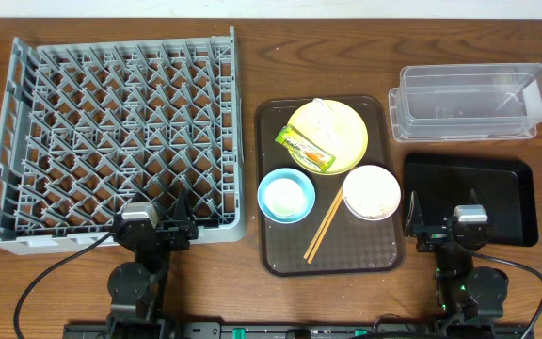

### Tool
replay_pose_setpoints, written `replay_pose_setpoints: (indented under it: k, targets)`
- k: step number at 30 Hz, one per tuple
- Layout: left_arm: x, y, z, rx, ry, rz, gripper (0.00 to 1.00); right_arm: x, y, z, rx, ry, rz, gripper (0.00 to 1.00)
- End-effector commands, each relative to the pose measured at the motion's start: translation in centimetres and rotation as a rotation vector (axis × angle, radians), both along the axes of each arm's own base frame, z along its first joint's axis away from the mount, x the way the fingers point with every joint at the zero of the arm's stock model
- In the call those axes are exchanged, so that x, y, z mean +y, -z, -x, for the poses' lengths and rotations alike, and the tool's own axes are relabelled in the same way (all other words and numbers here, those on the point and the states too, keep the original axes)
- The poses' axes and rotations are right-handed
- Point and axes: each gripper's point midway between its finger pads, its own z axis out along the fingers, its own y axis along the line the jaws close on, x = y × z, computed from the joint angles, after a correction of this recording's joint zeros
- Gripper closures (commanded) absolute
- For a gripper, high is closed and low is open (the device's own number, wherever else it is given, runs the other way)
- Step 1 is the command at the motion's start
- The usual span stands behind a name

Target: Sort waste into correct bins and load items into the dishwasher rack

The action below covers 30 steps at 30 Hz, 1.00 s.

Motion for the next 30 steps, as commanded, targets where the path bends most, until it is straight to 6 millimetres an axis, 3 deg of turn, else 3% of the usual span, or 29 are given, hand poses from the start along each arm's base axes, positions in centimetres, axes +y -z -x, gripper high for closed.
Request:
replay_pose_setpoints:
  k: [1,26,30]
  targets:
    - [0.34,1.80,0.00,0.044,-0.018,-0.003,0.14,-0.15,0.12,0.00,0.003,0.006,0.001,0.01]
    - [0.34,1.80,0.00,0.044,-0.018,-0.003,0.14,-0.14,0.10,0.00,0.002,0.006,-0.010,0.01]
    - [0.33,1.80,0.00,0.044,-0.017,-0.003,0.14,0.64,0.04,0.03,0.001,-0.039,-0.026,0.01]
